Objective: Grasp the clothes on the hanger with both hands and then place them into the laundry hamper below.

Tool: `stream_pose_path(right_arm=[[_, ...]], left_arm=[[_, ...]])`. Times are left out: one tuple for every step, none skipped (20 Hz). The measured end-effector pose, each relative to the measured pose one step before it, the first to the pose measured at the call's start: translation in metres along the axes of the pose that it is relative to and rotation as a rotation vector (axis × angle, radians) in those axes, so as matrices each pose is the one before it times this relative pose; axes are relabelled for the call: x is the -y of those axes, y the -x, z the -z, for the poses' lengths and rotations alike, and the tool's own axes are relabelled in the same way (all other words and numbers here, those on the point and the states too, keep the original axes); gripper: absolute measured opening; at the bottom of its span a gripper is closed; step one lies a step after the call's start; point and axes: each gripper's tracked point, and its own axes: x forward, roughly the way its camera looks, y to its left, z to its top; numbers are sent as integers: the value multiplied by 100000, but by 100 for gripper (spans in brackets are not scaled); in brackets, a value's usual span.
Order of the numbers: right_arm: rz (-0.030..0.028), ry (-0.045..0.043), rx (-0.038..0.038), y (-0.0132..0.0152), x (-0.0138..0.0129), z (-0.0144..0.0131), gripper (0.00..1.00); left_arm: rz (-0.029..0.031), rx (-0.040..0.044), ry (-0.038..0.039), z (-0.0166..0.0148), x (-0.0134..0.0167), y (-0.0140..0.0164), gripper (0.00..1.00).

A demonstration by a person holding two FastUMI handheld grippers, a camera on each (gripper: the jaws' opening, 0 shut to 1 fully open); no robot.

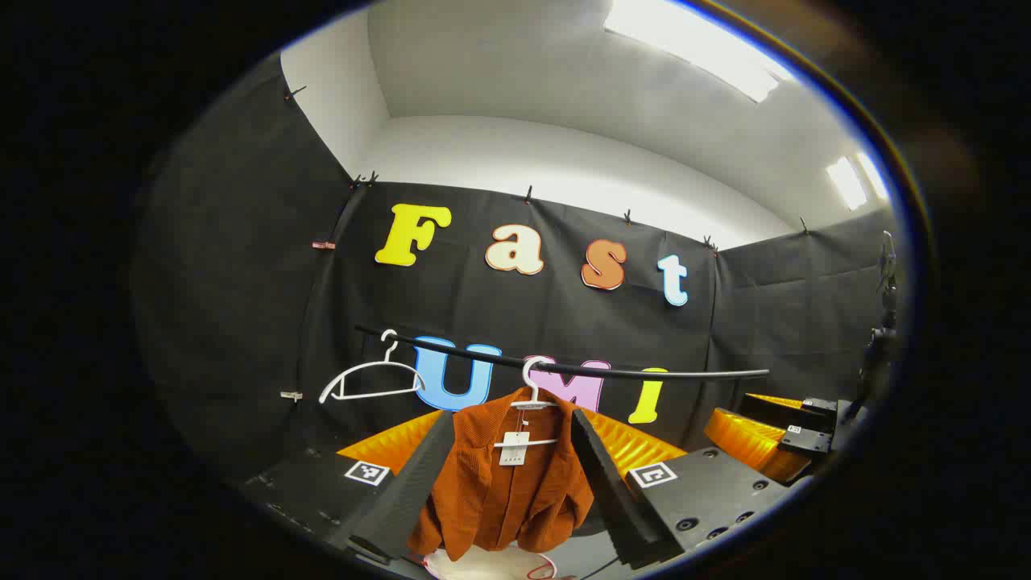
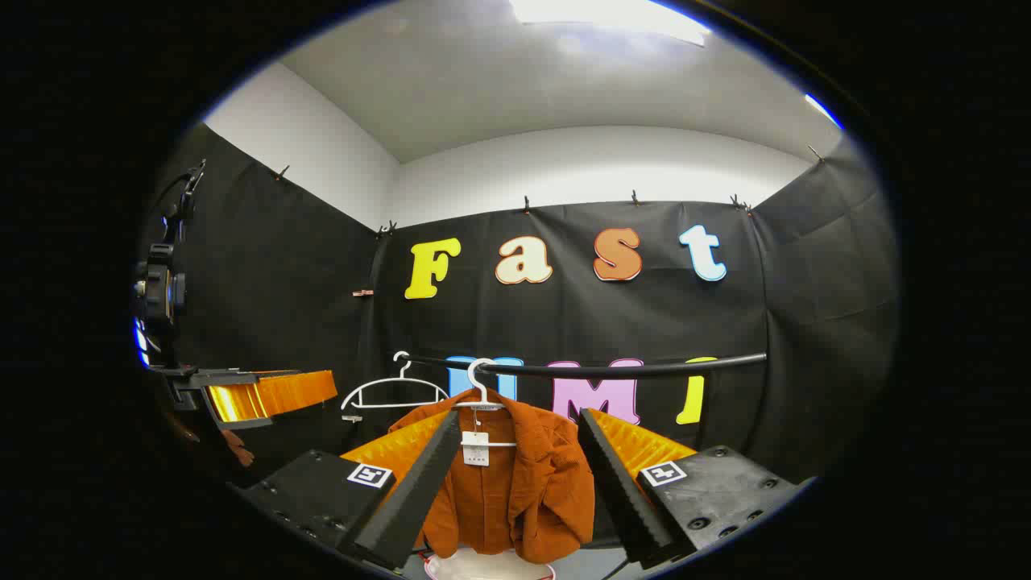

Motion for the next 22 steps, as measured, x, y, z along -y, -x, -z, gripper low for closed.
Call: stream_pose_path(right_arm=[[268,313,-98,25,28,180,96],[92,287,-315,-41,120,187,96],[38,-216,-426,-17,-10,143,96],[-212,-582,-587,-51,-56,253,96],[-88,-619,-428,-72,-62,197,96],[173,-347,-372,-43,76,85,96],[164,37,0,16,60,115,96],[155,244,61,-10,20,15,96],[-1,277,-186,-51,-90,66,96],[7,198,-125,32,-2,18,96],[32,52,-45,-8,-59,52,96],[72,-43,80,69,0,-52,96],[59,-75,180,112,-33,-55,96],[20,-90,254,72,-48,-102,96],[214,126,240,-10,-5,-67,96],[275,241,122,31,68,-27,96],[233,169,18,97,-64,-34,96],[129,43,19,134,-49,-60,96],[-92,-166,181,72,-91,-51,96],[-274,-165,124,109,-147,-57,96],[-176,273,-10,106,-199,0,96],[316,636,31,110,-31,-27,96]], left_arm=[[105,628,476,-108,82,-36,92],[58,64,567,91,75,4,93],[165,-338,278,86,91,-37,92],[133,-481,-210,159,-55,-82,93],[-272,-627,-658,99,-80,-13,92],[-315,-271,-889,112,-94,-42,92],[-241,34,-735,37,-15,-70,92],[-127,-225,-459,174,92,-75,93],[132,-309,-129,114,53,59,93],[275,-281,37,73,97,-37,92],[227,-51,47,-62,28,-38,92],[83,146,14,-128,-38,118,93],[-16,364,-10,-147,-21,85,93],[-17,407,-35,-72,-25,112,93],[-77,425,-37,-244,-41,133,93],[9,281,-34,-28,-49,-5,93],[167,-16,-45,-93,-13,112,93],[220,3,-28,38,-19,96,92],[89,187,52,-83,-78,120,93],[64,87,106,-8,-40,148,93],[222,-41,228,-5,-31,88,93],[494,-251,143,140,55,75,93]])
